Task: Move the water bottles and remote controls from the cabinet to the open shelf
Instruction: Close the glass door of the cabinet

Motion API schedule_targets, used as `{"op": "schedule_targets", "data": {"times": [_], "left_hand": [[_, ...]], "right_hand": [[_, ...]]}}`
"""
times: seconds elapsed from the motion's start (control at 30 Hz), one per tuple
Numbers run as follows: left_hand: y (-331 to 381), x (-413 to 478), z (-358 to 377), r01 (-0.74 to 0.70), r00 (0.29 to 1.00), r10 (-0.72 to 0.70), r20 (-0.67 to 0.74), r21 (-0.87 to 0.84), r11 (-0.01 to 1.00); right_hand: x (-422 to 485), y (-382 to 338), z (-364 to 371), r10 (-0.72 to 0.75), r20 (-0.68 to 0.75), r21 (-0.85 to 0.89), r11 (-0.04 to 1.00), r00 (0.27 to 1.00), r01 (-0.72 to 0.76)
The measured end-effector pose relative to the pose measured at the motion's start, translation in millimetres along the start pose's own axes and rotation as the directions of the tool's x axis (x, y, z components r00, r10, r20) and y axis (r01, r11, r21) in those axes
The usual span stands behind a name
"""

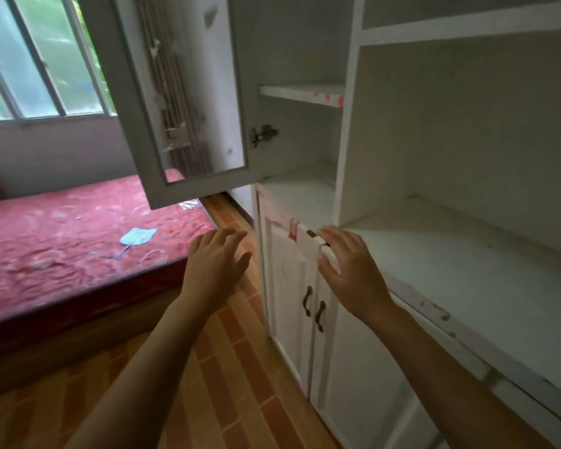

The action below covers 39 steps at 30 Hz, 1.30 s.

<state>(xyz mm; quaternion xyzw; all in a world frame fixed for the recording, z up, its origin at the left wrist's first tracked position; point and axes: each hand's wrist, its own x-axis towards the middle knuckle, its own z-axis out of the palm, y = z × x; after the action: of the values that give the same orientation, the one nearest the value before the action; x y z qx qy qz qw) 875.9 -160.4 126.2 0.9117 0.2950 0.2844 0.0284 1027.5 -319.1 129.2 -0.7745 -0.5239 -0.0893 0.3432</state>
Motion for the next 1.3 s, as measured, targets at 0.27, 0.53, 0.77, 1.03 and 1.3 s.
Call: {"op": "schedule_targets", "data": {"times": [0.27,0.53,0.77,1.03,1.3], "left_hand": [[-105,-28,-40,0.19,0.981,-0.181,-0.069,0.146,0.971],[-173,-24,-64,0.243,0.965,-0.223,-0.136,0.149,0.959],[-218,-8,-52,0.258,0.962,-0.243,-0.128,0.119,0.959],[-264,71,-7,0.201,0.977,-0.192,-0.096,0.095,0.975],[-313,169,20,0.18,0.975,-0.17,-0.142,0.058,0.982]], "right_hand": [[46,-74,74,-0.155,0.093,0.106,0.984,0.984,0.145],[83,-119,126,-0.205,0.051,0.168,0.966,0.977,0.194],[108,-123,164,-0.143,0.037,0.178,0.975,0.989,0.134],[178,-102,202,-0.088,0.026,0.131,0.988,0.996,0.084],[270,-83,246,-0.035,0.056,0.144,0.989,0.998,0.027]]}}
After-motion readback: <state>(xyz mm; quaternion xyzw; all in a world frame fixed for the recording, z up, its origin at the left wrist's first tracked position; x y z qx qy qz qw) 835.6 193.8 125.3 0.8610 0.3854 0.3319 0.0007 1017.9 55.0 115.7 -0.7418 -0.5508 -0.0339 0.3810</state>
